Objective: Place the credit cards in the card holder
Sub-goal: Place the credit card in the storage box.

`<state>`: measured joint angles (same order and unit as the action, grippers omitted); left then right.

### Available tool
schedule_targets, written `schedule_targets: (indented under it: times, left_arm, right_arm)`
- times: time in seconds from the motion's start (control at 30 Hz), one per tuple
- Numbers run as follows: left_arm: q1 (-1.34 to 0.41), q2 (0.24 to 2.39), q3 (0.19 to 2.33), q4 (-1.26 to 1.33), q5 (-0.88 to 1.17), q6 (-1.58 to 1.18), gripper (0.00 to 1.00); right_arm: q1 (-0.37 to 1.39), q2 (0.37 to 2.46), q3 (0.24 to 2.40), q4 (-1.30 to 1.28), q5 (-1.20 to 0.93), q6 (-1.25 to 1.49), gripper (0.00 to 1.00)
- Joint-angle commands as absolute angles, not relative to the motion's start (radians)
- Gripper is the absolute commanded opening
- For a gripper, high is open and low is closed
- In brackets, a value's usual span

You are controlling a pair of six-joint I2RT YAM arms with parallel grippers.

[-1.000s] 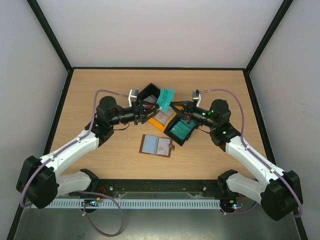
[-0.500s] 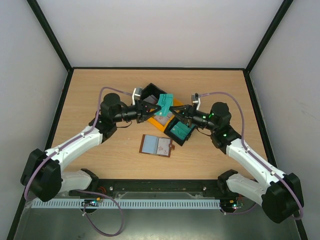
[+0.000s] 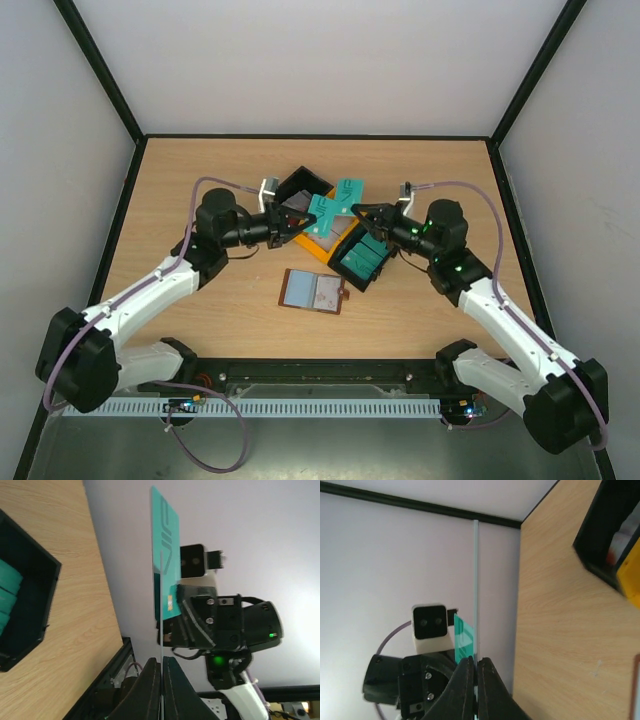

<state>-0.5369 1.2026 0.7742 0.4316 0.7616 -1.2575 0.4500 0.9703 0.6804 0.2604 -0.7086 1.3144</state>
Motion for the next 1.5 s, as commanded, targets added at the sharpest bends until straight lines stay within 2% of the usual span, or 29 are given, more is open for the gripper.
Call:
schedule_targets:
  times: [0.0, 0.13, 0.27, 0.53, 0.77, 1.1, 1.17, 1.27, 1.47]
  left_arm:
    - [-0.515, 1.151, 0.757, 0.315, 0.724, -1.161, 0.03]
    - [-0.509, 1.121, 0.761, 0.092, 0.592, -0.997, 0.03]
    - [-0.509, 1.12, 0.729, 0.01, 0.523, -0.927, 0.02]
    - [-0.509, 1.131, 0.654, 0.022, 0.494, -0.914, 0.02]
    - [-0.509, 1.144, 0.635, 0.023, 0.481, -0.896, 0.02]
    - [-0.509, 1.175, 0.623, 0.049, 0.489, -0.893, 0.03]
    - [-0.509, 1.181, 0.625, 0.051, 0.492, -0.889, 0.03]
    - [-0.509, 1.181, 0.625, 0.049, 0.492, -0.881, 0.02]
    - [-0.509, 1.165, 0.62, 0.03, 0.486, -0.865, 0.03]
  right_arm:
    - [0.44, 0.936, 0.802, -0.075, -0.541, 1.042, 0.02]
    - [0.443, 0.955, 0.857, -0.413, -0.367, 0.839, 0.02]
    - [0.456, 0.976, 0.813, -0.551, -0.307, 0.774, 0.02]
    - [0.546, 1.103, 0.764, -0.508, -0.259, 0.746, 0.02]
    - [0.548, 1.281, 0.851, -0.506, -0.209, 0.643, 0.02]
    - [0.548, 1.395, 0.859, -0.493, -0.295, 0.559, 0.04]
    - [0.548, 1.406, 0.868, -0.502, -0.286, 0.553, 0.11]
    - [0.548, 1.406, 0.887, -0.529, -0.242, 0.56, 0.34]
    - [0.554, 1.302, 0.922, -0.58, -0.109, 0.619, 0.5]
